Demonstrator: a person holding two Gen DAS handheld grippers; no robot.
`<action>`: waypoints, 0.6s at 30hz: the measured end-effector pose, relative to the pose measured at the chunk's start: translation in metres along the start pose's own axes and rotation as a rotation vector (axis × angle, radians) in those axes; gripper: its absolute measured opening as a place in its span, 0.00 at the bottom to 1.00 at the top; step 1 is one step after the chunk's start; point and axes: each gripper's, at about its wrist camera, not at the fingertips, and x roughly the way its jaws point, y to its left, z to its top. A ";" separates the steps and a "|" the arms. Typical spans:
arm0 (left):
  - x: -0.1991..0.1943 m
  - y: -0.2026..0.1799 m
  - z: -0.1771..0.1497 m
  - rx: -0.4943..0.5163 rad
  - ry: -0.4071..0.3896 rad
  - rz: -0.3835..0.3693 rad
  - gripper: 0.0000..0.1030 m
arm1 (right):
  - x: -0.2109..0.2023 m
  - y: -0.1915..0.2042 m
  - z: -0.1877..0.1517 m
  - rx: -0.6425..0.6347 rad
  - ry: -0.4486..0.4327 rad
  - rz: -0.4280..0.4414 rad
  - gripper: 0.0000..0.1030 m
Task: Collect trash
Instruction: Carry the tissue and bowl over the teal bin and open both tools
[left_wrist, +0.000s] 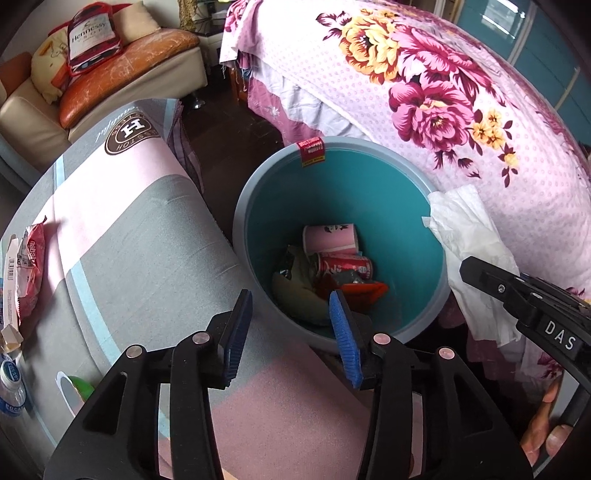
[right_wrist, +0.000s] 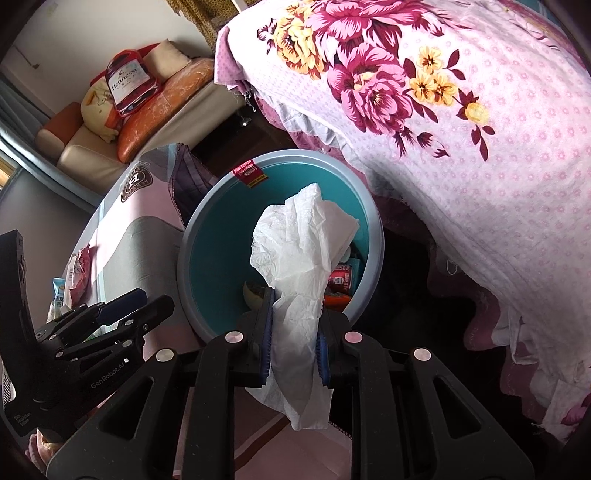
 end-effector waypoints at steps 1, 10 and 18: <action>-0.003 0.001 -0.002 -0.004 -0.003 0.000 0.50 | -0.001 0.000 0.000 -0.002 0.000 0.000 0.21; -0.038 0.027 -0.020 -0.081 -0.054 -0.026 0.82 | -0.005 0.021 0.008 -0.049 -0.013 -0.009 0.59; -0.055 0.051 -0.040 -0.142 -0.063 -0.046 0.88 | -0.007 0.039 0.001 -0.061 0.013 -0.007 0.73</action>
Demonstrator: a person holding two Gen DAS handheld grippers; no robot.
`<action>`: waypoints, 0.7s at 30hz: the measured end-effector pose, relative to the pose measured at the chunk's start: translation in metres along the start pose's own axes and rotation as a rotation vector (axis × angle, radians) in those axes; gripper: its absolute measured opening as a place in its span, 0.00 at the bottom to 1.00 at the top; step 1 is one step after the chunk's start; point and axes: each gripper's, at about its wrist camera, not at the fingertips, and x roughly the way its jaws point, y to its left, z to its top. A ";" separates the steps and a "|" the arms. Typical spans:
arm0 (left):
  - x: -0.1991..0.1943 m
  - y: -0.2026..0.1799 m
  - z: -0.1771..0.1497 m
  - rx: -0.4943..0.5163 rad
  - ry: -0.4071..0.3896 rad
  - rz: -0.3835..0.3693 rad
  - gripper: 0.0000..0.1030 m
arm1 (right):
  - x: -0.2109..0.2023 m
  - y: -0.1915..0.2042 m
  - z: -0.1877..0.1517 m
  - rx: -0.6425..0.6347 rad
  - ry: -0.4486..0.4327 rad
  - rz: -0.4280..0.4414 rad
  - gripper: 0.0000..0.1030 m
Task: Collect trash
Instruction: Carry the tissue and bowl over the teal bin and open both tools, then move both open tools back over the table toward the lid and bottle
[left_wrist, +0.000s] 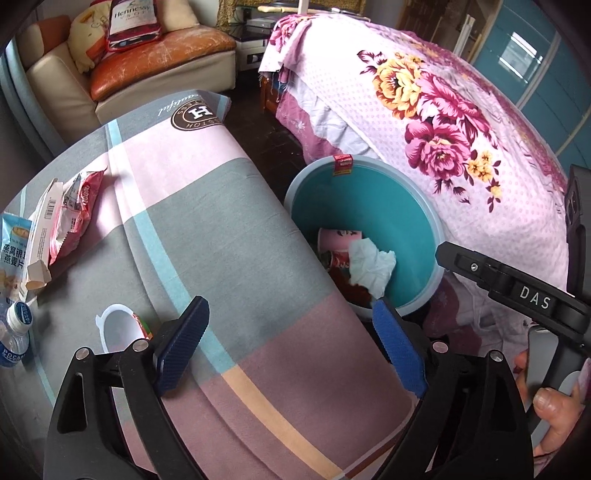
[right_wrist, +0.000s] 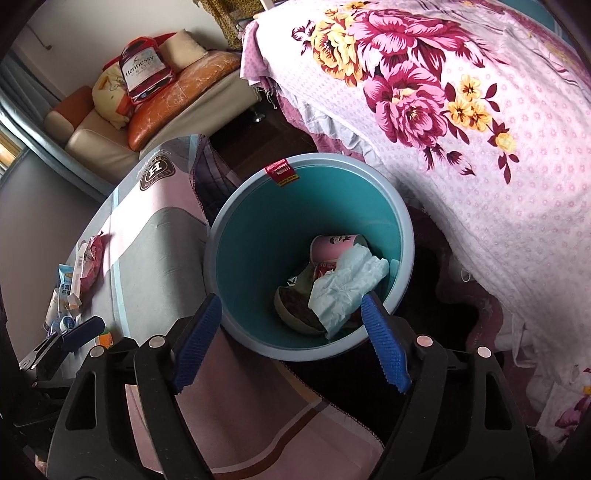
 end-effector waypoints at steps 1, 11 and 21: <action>-0.002 0.003 -0.002 -0.006 -0.003 0.000 0.88 | -0.001 0.002 -0.002 0.000 0.002 -0.002 0.74; -0.024 0.040 -0.023 -0.072 -0.025 -0.009 0.89 | -0.007 0.035 -0.023 -0.052 0.046 -0.012 0.76; -0.046 0.095 -0.050 -0.157 -0.054 0.002 0.90 | -0.008 0.097 -0.040 -0.171 0.079 -0.009 0.77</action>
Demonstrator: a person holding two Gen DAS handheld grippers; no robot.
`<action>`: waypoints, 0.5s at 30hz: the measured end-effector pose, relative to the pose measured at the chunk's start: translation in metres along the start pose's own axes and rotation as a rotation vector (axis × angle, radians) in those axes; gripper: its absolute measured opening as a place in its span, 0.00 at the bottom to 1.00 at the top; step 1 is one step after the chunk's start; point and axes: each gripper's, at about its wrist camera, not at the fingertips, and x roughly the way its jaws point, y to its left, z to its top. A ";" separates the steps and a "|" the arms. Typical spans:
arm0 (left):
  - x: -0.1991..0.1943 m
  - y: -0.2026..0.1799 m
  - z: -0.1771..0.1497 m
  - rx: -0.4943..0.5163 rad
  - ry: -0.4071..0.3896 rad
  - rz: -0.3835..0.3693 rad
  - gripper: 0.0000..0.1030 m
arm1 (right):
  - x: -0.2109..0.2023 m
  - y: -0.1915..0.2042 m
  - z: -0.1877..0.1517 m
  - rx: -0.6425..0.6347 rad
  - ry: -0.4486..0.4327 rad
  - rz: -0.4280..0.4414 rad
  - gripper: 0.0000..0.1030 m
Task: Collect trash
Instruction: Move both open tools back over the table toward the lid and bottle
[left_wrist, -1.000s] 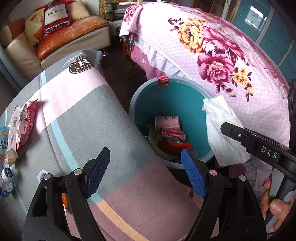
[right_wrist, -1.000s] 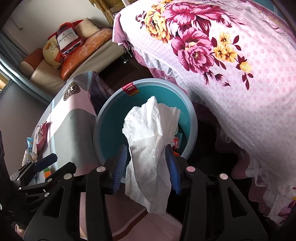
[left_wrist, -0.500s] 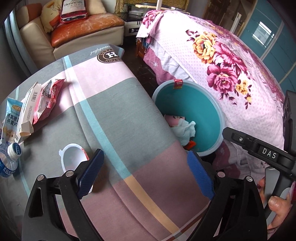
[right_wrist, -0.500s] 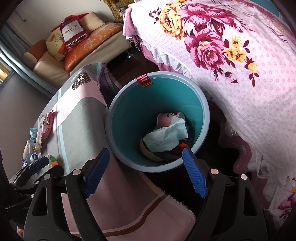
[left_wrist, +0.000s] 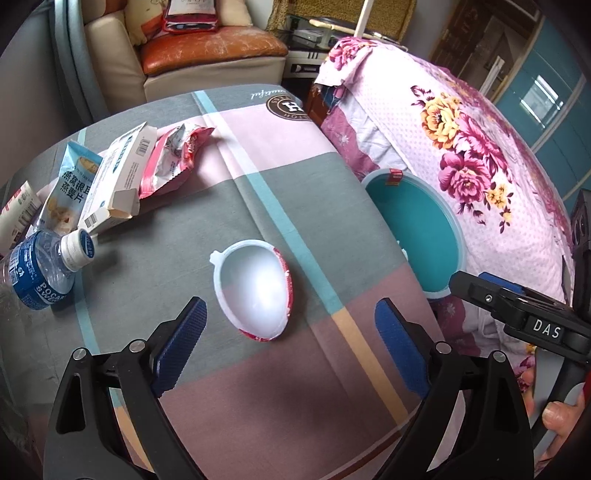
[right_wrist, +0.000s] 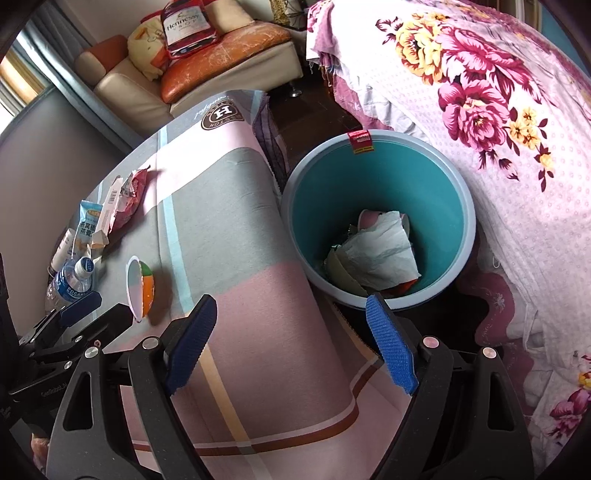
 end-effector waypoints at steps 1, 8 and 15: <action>-0.002 0.008 -0.002 -0.010 -0.003 0.005 0.90 | 0.000 0.007 0.000 -0.012 0.003 0.000 0.77; -0.021 0.071 -0.015 -0.089 -0.024 0.045 0.90 | 0.009 0.060 -0.005 -0.108 0.035 0.006 0.77; -0.051 0.132 -0.015 -0.085 -0.068 0.140 0.90 | 0.032 0.114 -0.011 -0.209 0.093 0.025 0.77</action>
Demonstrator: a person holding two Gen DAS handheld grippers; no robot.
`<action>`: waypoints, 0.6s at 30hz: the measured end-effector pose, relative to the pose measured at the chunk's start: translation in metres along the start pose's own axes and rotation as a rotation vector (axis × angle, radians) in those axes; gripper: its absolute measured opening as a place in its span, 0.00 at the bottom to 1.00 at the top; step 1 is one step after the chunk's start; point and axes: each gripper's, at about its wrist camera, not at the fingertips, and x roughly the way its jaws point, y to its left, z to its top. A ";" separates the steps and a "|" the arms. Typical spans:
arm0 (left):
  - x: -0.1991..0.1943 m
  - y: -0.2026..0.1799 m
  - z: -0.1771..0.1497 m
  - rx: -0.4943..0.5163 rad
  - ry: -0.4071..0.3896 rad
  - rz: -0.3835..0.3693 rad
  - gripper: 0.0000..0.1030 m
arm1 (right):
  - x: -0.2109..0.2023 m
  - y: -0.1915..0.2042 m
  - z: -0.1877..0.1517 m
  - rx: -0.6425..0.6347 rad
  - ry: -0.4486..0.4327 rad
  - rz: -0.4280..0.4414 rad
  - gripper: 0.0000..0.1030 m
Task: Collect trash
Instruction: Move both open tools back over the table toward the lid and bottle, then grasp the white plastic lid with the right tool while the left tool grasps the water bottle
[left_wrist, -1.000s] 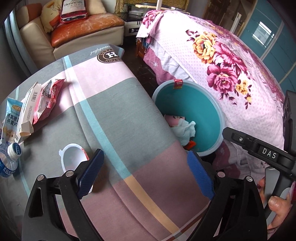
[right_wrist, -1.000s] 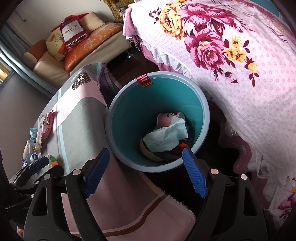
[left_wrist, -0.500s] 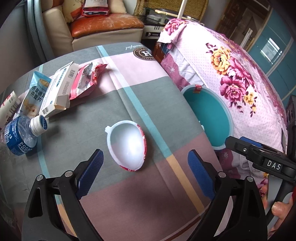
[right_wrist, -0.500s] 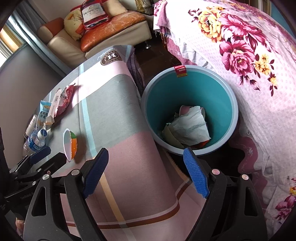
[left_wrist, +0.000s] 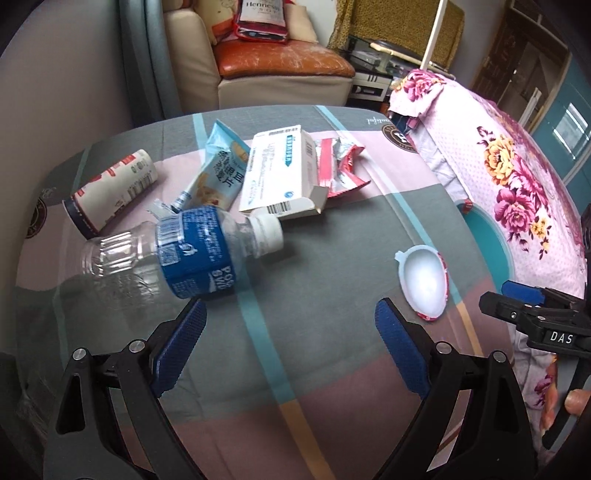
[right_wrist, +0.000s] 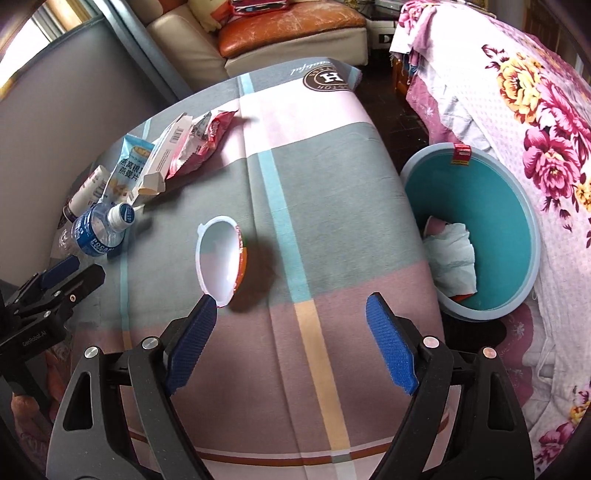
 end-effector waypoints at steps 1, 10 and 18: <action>-0.004 0.008 0.002 0.010 -0.009 0.017 0.90 | 0.003 0.006 0.001 -0.013 0.007 0.001 0.77; -0.014 0.081 0.032 0.020 -0.064 0.071 0.90 | 0.022 0.046 0.010 -0.087 0.040 -0.025 0.77; 0.001 0.131 0.048 -0.076 -0.057 0.080 0.91 | 0.045 0.065 0.022 -0.128 0.041 -0.076 0.77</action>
